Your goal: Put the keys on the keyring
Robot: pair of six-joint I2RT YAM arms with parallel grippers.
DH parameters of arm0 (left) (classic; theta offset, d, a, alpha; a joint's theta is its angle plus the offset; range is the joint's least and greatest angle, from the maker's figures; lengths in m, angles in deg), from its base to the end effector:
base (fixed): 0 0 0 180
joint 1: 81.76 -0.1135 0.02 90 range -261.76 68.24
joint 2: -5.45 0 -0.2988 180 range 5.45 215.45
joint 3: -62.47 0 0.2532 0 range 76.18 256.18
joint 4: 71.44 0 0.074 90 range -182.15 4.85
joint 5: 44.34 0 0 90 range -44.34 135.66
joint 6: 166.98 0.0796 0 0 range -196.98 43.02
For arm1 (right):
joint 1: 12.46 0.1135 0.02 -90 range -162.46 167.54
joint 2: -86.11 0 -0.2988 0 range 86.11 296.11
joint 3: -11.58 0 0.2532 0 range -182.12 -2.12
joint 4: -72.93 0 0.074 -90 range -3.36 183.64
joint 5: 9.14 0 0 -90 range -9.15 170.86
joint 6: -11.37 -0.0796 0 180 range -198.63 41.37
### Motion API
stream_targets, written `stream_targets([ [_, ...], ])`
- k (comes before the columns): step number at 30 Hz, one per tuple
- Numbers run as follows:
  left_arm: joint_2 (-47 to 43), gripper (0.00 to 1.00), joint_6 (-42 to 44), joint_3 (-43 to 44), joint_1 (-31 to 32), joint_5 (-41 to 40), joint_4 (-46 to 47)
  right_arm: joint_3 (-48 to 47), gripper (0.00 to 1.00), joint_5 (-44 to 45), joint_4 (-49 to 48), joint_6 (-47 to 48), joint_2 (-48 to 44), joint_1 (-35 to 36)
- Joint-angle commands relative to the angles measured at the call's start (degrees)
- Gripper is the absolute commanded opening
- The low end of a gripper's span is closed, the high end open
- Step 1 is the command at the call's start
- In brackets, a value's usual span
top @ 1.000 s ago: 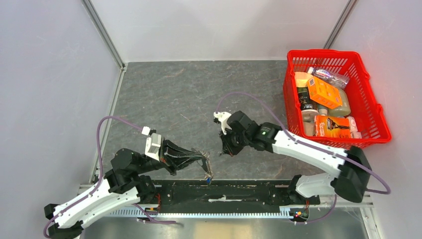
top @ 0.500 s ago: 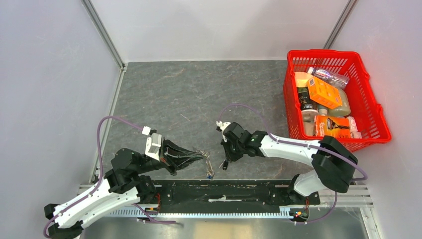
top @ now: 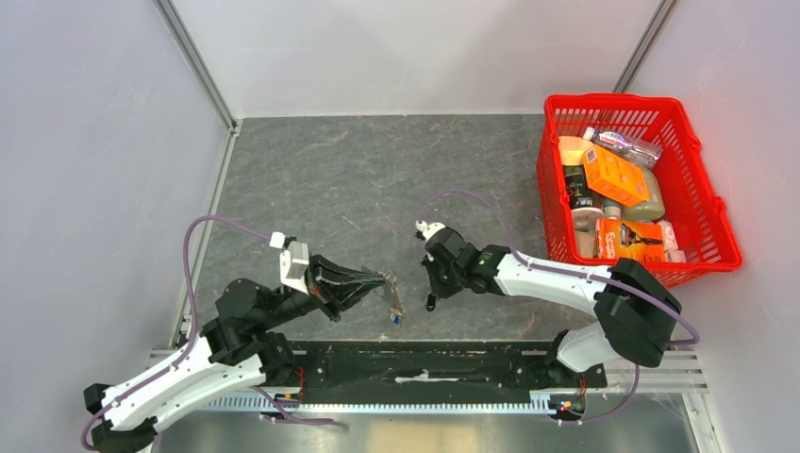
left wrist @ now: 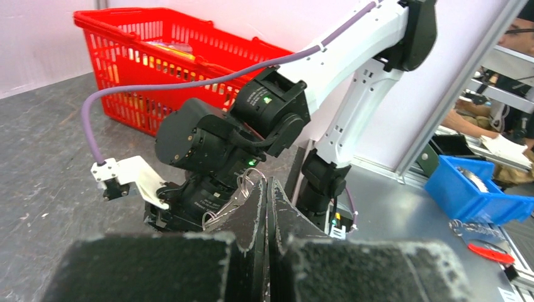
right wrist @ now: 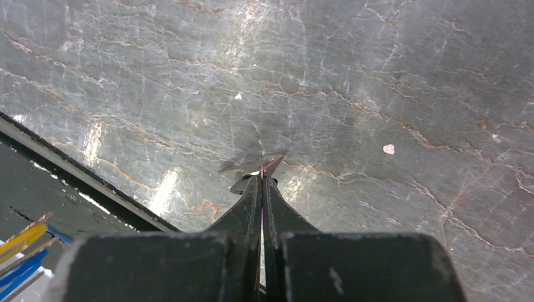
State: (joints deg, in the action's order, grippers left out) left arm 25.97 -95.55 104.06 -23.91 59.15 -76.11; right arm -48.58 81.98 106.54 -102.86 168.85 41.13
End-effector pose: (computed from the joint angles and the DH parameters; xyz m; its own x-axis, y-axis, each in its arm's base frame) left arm 0.0490 -0.1129 0.3520 -0.1577 -0.3311 -0.9303 0.9412 0.2348 -0.2431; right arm 0.1802 0.2417 0.1851 -0.7773 -0.3626 -0.5141 -0.5255 0.8236 0.2136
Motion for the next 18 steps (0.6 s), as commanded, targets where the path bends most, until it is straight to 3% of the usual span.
stream_targets([
  [1,0.6,0.02,-1.3,1.5,-0.1,-4.8,2.3,-2.8,0.02,2.8,-1.8,-1.3,0.9,-0.7],
  [2,0.7,0.02,-1.3,1.6,-0.1,-5.2,2.3,-3.0,0.07,3.0,-1.7,-1.4,0.8,-0.8],
  [5,1.2,0.02,-1.2,2.1,-0.1,-6.2,2.2,-4.0,0.38,3.4,-1.2,-1.2,-0.8,-0.9],
  [7,1.6,0.02,-1.3,2.6,-0.1,-6.7,1.8,-4.3,0.47,3.6,-0.7,-0.3,-4.2,-0.8],
  [18,4.1,0.02,-4.2,4.8,-0.1,-12.7,1.6,-8.9,0.49,-7.3,10.5,12.0,-23.5,-0.6],
])
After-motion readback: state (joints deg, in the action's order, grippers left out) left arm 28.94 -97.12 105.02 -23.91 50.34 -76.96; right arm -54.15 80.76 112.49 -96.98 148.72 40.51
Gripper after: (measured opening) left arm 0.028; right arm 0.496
